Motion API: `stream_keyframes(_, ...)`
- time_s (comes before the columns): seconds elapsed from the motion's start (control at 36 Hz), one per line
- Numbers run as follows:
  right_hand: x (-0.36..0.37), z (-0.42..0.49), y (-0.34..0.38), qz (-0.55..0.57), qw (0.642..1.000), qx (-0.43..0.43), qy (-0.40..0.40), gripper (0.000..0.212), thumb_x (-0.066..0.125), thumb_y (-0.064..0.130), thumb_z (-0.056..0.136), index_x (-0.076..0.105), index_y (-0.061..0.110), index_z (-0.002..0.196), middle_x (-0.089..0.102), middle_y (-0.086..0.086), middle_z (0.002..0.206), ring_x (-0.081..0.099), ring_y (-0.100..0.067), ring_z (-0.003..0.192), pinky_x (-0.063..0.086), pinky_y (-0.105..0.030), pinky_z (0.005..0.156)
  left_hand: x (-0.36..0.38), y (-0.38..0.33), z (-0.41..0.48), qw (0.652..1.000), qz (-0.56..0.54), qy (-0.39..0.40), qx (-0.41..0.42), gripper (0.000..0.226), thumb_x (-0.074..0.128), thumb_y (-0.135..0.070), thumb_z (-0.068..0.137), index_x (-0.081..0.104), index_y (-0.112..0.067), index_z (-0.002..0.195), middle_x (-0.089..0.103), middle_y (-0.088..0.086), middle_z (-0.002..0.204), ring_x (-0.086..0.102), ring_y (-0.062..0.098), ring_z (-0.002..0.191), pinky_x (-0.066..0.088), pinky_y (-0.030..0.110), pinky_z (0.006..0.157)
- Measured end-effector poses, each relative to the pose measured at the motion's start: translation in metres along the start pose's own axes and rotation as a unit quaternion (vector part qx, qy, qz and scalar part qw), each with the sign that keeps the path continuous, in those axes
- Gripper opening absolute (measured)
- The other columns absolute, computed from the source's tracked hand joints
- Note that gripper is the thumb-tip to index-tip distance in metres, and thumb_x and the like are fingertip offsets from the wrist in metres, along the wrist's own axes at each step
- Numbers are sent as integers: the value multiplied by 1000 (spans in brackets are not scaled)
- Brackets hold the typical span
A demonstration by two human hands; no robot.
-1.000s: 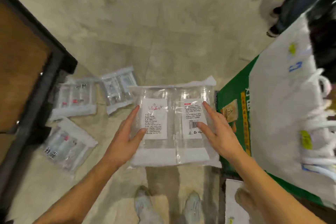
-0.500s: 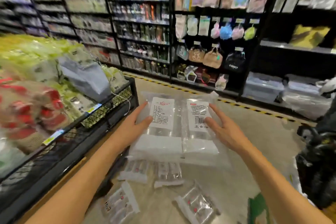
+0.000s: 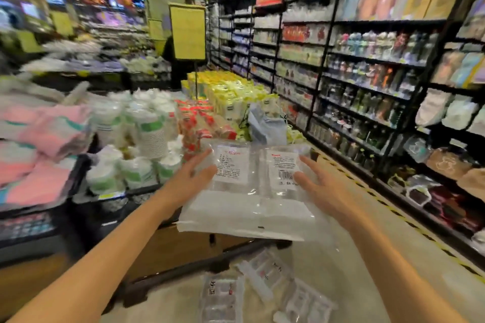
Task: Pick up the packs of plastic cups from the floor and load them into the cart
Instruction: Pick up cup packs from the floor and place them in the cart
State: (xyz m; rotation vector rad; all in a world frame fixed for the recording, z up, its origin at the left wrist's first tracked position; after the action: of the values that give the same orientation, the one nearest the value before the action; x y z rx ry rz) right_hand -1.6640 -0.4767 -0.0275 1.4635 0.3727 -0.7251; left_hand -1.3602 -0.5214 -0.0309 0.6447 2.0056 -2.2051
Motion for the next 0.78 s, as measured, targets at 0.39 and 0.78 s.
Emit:
stream_keyframes(0.39,206,21,157,7,963,-155,221,61,53,59,92,33,44,149,36,5,155,41,-23,138,36,-42,111,-194,99,-115,972,-38,-219,-79,50,58,-53,89,39,-57,135,35,-13,152,39,11,135,38,35,109)
stream_keyframes(0.78,435,1,351,2,915,-247,318,60,53,64,89,34,53,144,47,3,149,46,-23,133,39,-43,109,-414,186,-229,921,-22,-364,-138,56,54,-50,93,33,-48,145,36,-9,153,41,14,135,39,29,102)
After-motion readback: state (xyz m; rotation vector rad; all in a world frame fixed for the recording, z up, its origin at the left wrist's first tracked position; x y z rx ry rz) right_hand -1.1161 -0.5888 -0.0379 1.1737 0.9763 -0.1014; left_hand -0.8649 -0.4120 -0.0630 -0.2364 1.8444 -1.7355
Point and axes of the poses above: each hand's wrist, its own z-axis towards the middle knuckle, its own x-axis out of the palm, y = z × x, the point moved 7 cm from there along z, towards the middle knuckle
